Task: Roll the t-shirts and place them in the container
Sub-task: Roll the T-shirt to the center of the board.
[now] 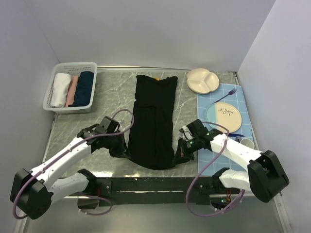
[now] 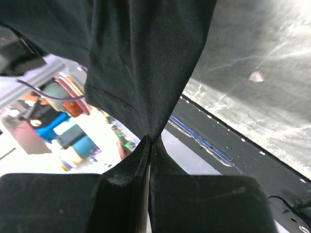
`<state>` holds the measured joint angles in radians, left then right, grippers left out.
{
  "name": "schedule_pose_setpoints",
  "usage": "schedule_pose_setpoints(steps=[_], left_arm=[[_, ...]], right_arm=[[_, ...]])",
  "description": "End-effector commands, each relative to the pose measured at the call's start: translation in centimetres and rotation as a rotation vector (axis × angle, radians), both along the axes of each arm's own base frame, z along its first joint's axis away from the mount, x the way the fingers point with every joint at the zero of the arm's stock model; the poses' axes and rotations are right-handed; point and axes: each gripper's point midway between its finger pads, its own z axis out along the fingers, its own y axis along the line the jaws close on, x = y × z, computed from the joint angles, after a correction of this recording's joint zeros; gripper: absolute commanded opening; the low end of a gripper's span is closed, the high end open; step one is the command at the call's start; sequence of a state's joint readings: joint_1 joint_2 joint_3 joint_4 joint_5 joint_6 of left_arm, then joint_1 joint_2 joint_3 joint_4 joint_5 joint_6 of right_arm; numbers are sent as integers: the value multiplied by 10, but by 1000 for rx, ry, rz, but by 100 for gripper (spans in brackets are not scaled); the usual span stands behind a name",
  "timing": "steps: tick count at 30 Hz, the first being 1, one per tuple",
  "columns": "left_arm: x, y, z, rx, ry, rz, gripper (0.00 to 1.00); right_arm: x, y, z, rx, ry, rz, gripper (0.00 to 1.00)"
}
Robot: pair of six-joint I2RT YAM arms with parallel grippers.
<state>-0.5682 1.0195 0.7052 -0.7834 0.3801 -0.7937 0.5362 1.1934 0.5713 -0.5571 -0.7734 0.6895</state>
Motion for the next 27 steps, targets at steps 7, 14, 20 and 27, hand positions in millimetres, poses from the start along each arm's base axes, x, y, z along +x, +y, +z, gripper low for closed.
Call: schedule_pose_setpoints(steps=[7, 14, 20, 27], left_arm=[[27, -20, 10, -168, -19, 34, 1], [50, -10, 9, -181, -34, 103, 1], [70, 6, -10, -172, 13, 218, 1], [91, 5, -19, -204, 9, 264, 1]], right_arm=[[44, 7, 19, 224, 45, -62, 0], [59, 15, 22, 266, 87, -92, 0], [85, 17, 20, 285, 89, -146, 0], [105, 11, -3, 232, 113, -209, 0]])
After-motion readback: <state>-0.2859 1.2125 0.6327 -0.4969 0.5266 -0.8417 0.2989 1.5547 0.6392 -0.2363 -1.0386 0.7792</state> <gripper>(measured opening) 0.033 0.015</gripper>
